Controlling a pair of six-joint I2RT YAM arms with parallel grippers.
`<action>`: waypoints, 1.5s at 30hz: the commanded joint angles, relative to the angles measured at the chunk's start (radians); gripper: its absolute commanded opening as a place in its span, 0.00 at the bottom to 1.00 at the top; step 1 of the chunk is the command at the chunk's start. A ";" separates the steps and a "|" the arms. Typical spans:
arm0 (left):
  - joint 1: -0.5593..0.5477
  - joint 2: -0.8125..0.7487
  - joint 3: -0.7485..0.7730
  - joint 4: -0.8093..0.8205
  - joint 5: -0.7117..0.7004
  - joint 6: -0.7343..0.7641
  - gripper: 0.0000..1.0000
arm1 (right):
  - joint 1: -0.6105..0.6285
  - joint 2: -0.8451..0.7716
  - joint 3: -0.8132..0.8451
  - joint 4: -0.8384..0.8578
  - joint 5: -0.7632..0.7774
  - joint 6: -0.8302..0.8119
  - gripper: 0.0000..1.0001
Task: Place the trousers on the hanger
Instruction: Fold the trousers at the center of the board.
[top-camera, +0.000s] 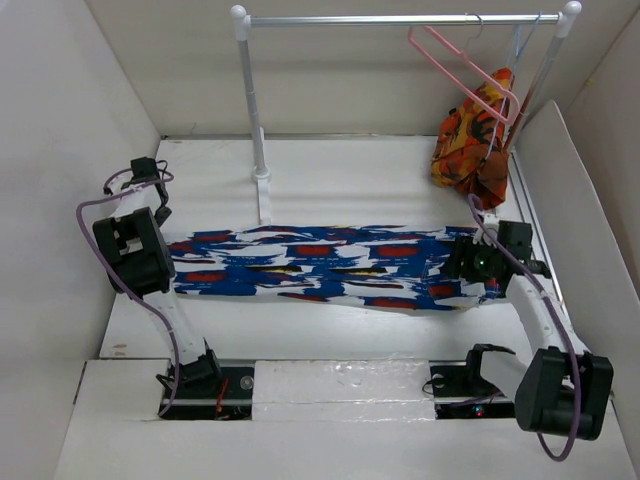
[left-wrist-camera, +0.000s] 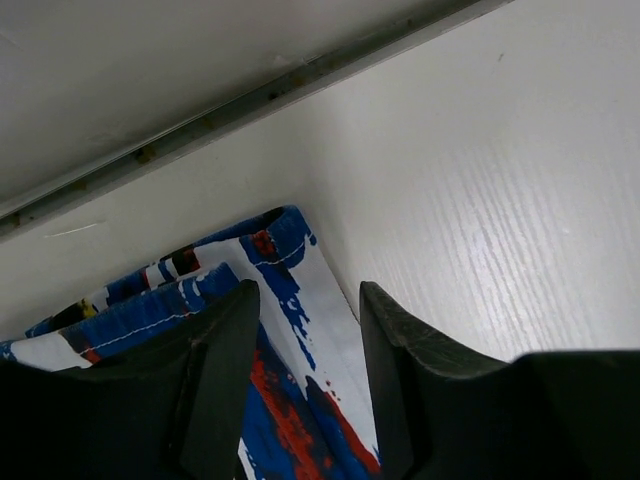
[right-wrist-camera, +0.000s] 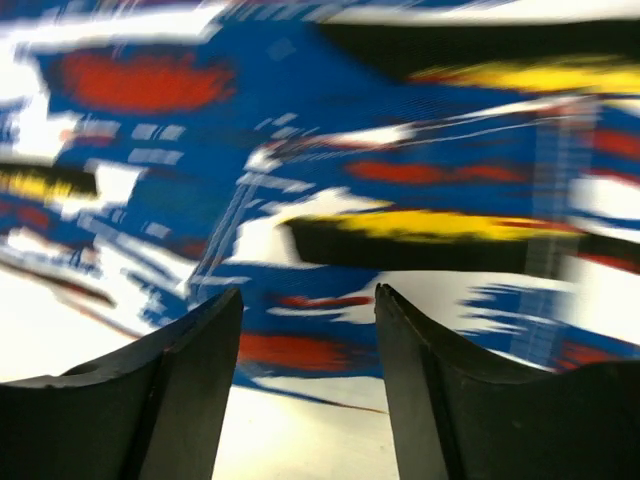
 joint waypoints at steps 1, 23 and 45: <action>0.010 0.021 0.040 -0.038 -0.021 0.000 0.41 | -0.103 0.005 0.084 0.055 0.039 0.046 0.62; 0.010 0.102 0.056 -0.033 -0.005 0.048 0.15 | -0.333 0.671 0.455 0.137 0.126 0.063 0.75; 0.010 0.091 0.115 -0.007 -0.051 0.059 0.00 | -0.418 0.542 0.386 0.245 0.290 0.206 0.00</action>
